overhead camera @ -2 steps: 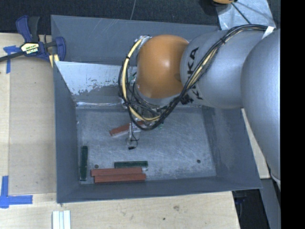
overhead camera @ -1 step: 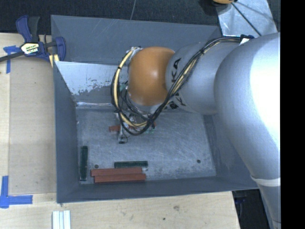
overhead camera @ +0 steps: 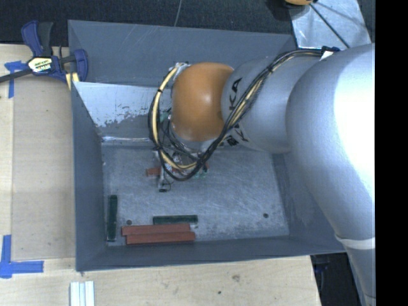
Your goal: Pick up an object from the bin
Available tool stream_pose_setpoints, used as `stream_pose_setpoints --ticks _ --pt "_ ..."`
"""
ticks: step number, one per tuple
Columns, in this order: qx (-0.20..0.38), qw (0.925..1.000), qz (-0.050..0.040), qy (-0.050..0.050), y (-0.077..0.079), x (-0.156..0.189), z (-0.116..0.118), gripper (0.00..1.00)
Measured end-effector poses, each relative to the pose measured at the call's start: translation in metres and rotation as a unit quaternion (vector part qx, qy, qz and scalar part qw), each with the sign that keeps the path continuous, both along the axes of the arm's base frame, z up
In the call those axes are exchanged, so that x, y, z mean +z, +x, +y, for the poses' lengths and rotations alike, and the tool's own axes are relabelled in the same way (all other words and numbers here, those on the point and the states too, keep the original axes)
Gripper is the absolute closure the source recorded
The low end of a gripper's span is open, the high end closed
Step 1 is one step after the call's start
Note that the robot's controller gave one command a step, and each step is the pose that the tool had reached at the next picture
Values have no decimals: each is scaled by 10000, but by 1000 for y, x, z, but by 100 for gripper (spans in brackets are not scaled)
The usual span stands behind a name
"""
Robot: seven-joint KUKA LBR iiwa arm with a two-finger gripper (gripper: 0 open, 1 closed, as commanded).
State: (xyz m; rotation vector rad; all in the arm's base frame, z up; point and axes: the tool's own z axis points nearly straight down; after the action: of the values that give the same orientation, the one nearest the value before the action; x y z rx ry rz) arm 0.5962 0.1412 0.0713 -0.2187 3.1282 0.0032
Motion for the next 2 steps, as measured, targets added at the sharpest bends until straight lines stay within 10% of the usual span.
stream_pose_setpoints --ticks 1,2 --pt "45 10000 -4 -7 0 148 -18 100" --pt "44 10000 11 -8 -1 147 -19 0"
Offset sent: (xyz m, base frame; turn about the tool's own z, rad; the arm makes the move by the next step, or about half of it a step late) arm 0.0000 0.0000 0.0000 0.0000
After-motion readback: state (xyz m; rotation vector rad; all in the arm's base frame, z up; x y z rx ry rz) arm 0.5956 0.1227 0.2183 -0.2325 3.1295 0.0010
